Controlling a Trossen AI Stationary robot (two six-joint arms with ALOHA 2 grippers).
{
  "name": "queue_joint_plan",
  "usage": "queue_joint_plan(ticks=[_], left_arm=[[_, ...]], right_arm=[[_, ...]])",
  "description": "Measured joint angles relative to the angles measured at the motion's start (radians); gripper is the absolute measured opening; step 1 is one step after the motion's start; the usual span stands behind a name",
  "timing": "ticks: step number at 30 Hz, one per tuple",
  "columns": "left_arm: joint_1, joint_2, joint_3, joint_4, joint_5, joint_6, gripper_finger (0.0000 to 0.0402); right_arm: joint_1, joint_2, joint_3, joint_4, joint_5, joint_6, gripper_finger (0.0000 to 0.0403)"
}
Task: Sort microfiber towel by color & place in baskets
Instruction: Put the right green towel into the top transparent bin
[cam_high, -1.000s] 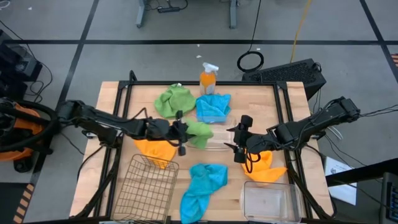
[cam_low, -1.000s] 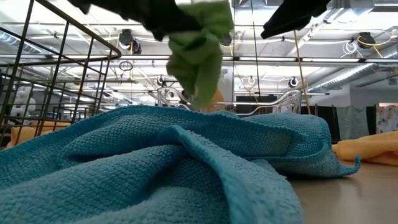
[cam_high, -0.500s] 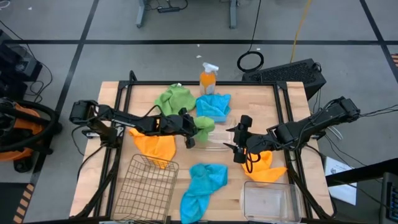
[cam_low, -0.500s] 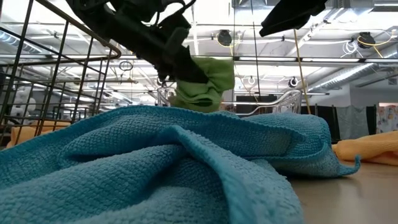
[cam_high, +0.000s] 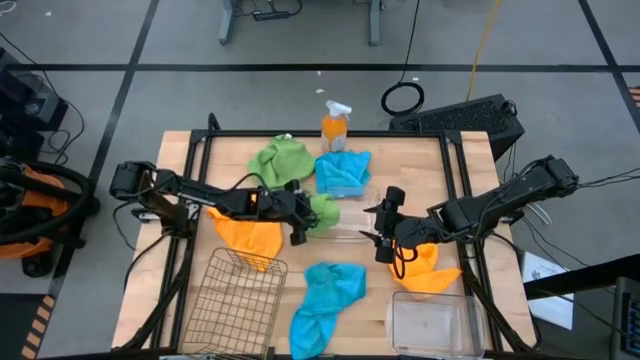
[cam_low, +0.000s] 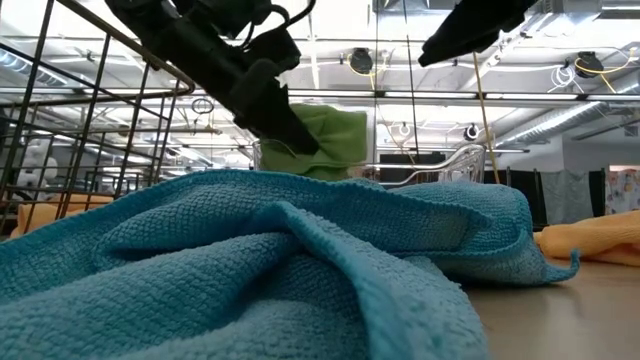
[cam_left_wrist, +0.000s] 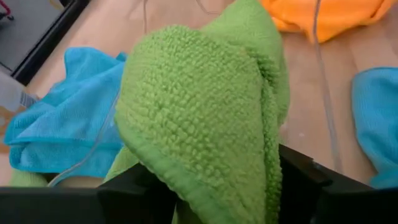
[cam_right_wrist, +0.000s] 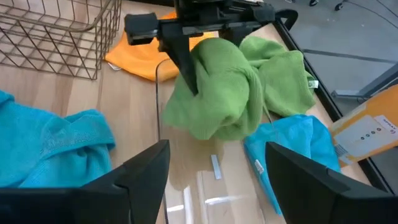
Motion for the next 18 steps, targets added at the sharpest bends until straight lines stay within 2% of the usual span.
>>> queue_joint_plan(ticks=[6,13,18], left_arm=[[0.0,-0.02,0.043,0.0,-0.005,-0.006,0.0208],[0.003,-0.025,0.106,-0.084,0.012,-0.006,0.0209],[0.008,-0.024,0.112,-0.124,0.015,-0.006,0.0209]], right_arm=[[-0.013,0.0,-0.034,0.068,0.001,-0.018,0.0253],[-0.069,0.058,-0.071,0.311,-0.008,-0.124,0.0249],[-0.163,0.203,-0.072,0.487,-0.011,-0.2,0.0199]])
